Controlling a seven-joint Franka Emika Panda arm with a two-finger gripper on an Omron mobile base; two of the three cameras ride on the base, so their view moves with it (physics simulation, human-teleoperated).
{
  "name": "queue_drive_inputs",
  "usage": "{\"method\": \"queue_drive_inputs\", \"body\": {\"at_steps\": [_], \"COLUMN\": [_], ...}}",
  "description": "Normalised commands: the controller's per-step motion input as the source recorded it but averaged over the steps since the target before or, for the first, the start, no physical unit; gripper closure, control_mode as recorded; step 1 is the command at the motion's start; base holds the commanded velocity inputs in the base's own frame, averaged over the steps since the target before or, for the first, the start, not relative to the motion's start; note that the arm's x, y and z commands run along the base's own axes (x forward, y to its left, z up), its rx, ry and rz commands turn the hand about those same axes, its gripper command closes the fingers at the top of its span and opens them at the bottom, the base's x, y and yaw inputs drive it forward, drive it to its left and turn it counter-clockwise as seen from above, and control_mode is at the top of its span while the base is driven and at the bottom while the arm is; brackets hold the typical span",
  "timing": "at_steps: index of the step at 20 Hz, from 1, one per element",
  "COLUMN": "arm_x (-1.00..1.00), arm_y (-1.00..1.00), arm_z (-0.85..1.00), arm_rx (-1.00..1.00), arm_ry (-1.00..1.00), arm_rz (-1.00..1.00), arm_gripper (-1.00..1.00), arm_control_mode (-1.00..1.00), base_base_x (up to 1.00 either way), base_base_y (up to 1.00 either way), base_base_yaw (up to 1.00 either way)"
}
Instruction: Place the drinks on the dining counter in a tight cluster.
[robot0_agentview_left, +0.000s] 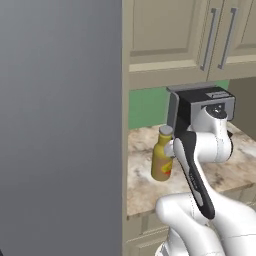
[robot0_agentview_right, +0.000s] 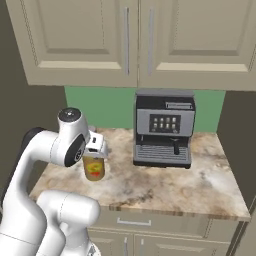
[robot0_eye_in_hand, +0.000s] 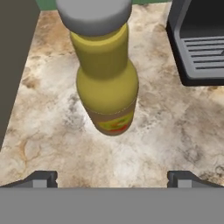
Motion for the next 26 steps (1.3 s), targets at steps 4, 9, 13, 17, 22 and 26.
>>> {"method": "queue_drive_inputs", "body": {"at_steps": [4, 9, 13, 17, 22, 26], "arm_x": [0.00, 0.00, 0.01, 0.06, 0.05, 0.00], "arm_y": [0.00, 0.00, 0.00, 0.06, 0.00, 0.00], "arm_z": [0.00, 0.00, 0.07, 0.33, 0.14, 0.00], "arm_rx": [0.00, 0.00, -0.03, -0.14, -0.05, 0.16], "arm_ry": [0.00, 0.00, 0.06, 0.24, 0.10, -0.20], "arm_rz": [0.00, 0.00, 0.00, 0.00, 0.00, 0.00], "arm_gripper": [-1.00, -1.00, -1.00, -1.00, -1.00, -1.00], "arm_control_mode": [1.00, -1.00, -1.00, -1.00, -1.00, -1.00], "base_base_x": [0.00, 0.00, 0.00, 0.00, 0.00, 0.00], "base_base_y": [0.00, 0.00, 0.00, 0.00, 0.00, 0.00], "base_base_yaw": [0.00, 0.00, 0.00, 0.00, 0.00, 0.00]}}
